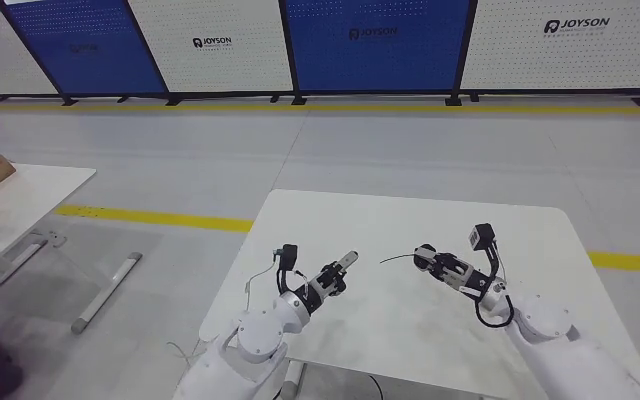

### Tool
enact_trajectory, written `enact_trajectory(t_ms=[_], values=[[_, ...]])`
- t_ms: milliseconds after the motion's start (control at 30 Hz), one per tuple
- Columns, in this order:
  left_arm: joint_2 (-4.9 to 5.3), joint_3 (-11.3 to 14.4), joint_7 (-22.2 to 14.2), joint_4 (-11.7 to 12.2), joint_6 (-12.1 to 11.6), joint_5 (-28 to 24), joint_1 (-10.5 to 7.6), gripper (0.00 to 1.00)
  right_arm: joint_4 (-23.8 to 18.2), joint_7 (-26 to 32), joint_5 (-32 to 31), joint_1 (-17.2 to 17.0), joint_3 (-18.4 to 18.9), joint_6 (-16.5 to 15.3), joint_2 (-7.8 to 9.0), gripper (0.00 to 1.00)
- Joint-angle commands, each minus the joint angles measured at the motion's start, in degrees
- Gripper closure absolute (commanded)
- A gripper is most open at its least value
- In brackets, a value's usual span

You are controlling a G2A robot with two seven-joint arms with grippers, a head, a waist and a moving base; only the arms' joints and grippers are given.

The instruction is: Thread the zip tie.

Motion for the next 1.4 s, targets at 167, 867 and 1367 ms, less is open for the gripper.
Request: enact_trajectory(t_ms=[167,867,1367], values=[[-0.27,0.06,0.36,1.46,0.43,-3.79,-0.55,0.0,-1.35,-3.9,2.47,-2.3,0.36,-1.68,-0.74,1.0],[-2.28,5.94,4.86,6.22,-0.05,-13.35,-5.7,0.0,-2.93,-10.1,-2.84,-4.63,-1.15,-3.13,-3.31,1.0],[-3.72,8.92,1.97,10.68,5.84,-24.22,-12.85,0.0,-2.93,-10.1,-2.84,-4.63,-1.15,-3.13,-3.31,1.0]])
